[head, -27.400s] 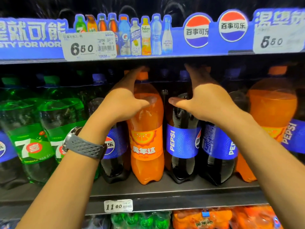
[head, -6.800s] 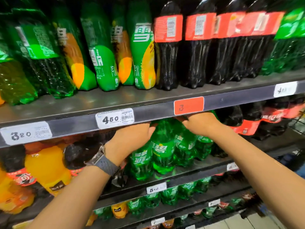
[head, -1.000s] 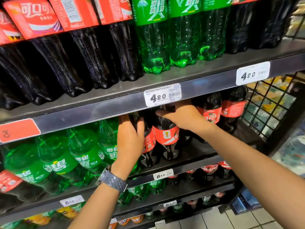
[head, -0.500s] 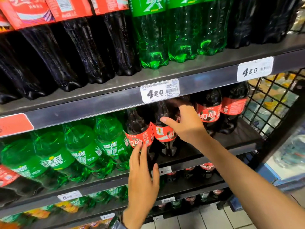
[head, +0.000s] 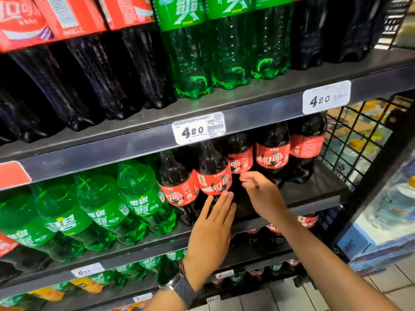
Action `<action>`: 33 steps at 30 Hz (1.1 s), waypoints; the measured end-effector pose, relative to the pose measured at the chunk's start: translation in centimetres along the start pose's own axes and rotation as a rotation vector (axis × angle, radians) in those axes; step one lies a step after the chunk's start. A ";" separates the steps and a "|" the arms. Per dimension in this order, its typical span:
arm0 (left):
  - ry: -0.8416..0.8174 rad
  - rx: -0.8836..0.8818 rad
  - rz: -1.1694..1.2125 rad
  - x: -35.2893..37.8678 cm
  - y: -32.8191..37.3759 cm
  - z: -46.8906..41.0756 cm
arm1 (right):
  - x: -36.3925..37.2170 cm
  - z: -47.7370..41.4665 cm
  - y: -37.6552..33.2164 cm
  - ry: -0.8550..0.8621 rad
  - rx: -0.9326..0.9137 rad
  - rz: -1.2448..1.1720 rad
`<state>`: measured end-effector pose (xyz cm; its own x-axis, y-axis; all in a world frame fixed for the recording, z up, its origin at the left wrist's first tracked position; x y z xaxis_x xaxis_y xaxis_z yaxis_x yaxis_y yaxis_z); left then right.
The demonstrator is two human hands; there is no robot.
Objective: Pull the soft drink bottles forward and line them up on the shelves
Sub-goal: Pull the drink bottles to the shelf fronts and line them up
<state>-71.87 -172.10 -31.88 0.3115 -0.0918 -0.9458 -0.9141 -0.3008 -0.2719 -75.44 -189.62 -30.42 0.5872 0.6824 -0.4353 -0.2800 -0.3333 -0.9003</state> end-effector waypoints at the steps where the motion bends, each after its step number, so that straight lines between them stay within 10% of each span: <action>1: 0.000 -0.017 0.018 0.2 0.2 0.2 | 0.6 0.3 0.7 -0.064 -0.009 0.047; 6: 0.170 -0.202 0.337 0.9 1.3 2.5 | 3.1 2.7 2.2 -0.260 0.009 -0.008; 12: 0.452 -0.838 0.821 1.3 0.9 4.9 | 4.4 4.3 3.0 -0.301 -0.017 -0.008; 20: 0.445 -0.954 1.172 1.1 0.8 2.3 | 5.5 4.3 2.4 -0.286 0.028 0.009; 33: 0.502 -0.902 1.052 0.5 3.2 2.4 | 2.5 2.7 2.5 -0.068 0.004 -0.088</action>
<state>-75.29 -170.81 -33.70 -0.1518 -0.8933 -0.4230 -0.3632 -0.3476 0.8644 -76.69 -186.97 -33.79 0.5566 0.7517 -0.3538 -0.2331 -0.2675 -0.9349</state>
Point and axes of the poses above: each hand's wrist, its own z-axis away from the middle knuckle, its own x-axis out of the palm, y = z × x, the point moved 1 cm from there along -z, towards the middle knuckle, and after that the axes turned 8 degrees about x, right-handed, at the moved point
